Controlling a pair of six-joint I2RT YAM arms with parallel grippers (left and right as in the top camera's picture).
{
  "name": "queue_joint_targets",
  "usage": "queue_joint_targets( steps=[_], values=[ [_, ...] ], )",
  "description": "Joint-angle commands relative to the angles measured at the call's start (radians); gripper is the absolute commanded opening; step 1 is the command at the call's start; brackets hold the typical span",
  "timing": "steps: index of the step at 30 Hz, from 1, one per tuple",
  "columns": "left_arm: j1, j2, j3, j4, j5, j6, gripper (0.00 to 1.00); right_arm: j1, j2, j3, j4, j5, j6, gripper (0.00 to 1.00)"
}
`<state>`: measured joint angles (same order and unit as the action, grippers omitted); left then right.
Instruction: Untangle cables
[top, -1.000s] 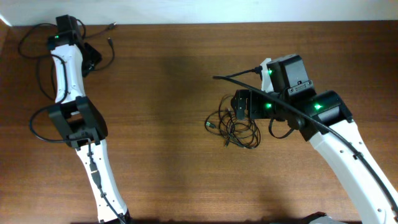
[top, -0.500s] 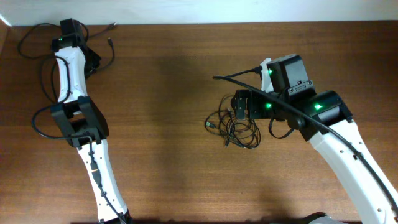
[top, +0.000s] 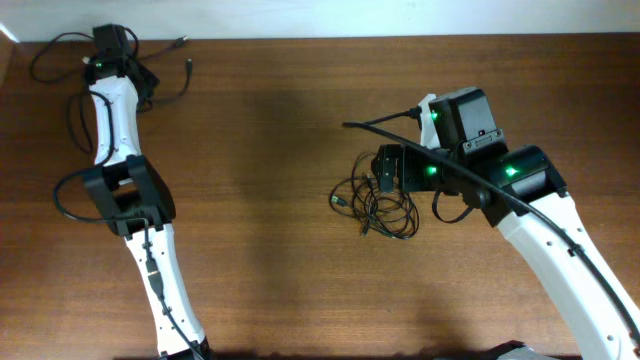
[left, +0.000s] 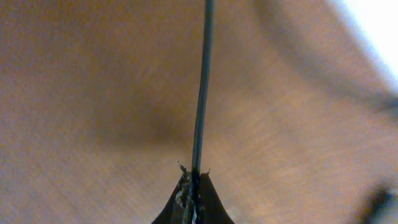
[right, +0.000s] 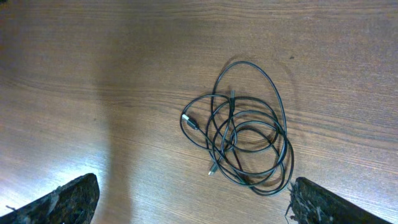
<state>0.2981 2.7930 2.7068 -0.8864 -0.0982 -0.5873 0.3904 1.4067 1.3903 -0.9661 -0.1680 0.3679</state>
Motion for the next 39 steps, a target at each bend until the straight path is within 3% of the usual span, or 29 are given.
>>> queue_joint_targets(
  steps=[1,3,4,7,10,11,17,23,25,30,32,37,39],
  values=[
    [0.037,-0.015,0.166,0.09,0.166,-0.036,0.0,-0.005,0.003,0.003,-0.004,-0.009,0.008,0.99],
    [0.042,-0.015,0.199,0.151,0.215,-0.042,0.0,-0.005,0.003,0.003,-0.003,-0.009,0.008,0.98],
    [0.041,-0.014,0.2,0.157,0.207,-0.042,0.15,-0.005,0.003,0.003,-0.003,-0.009,0.008,0.99],
    [0.041,-0.008,0.175,0.122,0.117,-0.041,0.29,-0.005,0.003,0.003,-0.007,-0.013,0.008,0.99],
    [0.042,-0.007,0.116,0.087,0.016,0.011,0.88,-0.005,0.003,0.003,-0.015,-0.036,0.008,0.99],
    [0.043,-0.007,0.084,0.087,0.015,0.067,1.0,-0.005,0.003,0.003,-0.015,-0.046,0.008,0.99],
    [0.046,-0.008,0.024,0.043,0.039,0.118,0.99,-0.005,0.003,0.003,-0.015,-0.059,0.008,0.99],
    [0.05,-0.092,0.024,0.016,0.243,0.118,0.99,-0.005,0.003,0.003,-0.03,-0.065,0.007,0.99],
    [0.049,-0.142,0.024,-0.051,0.311,0.119,0.99,-0.005,0.003,0.003,-0.035,-0.065,0.008,0.98],
    [0.035,-0.167,0.024,-0.181,0.311,0.071,0.97,-0.005,0.003,0.003,-0.031,-0.065,0.008,0.99],
    [0.021,-0.149,0.024,-0.257,0.253,-0.008,0.91,-0.005,0.003,0.003,-0.023,-0.065,0.008,0.98],
    [-0.035,-0.114,0.023,-0.311,-0.049,-0.011,0.87,-0.005,0.003,0.003,-0.026,-0.066,0.008,0.99],
    [-0.053,-0.105,0.023,-0.309,-0.094,-0.011,0.87,-0.005,0.003,0.003,-0.025,-0.066,0.008,0.98]
  ],
)
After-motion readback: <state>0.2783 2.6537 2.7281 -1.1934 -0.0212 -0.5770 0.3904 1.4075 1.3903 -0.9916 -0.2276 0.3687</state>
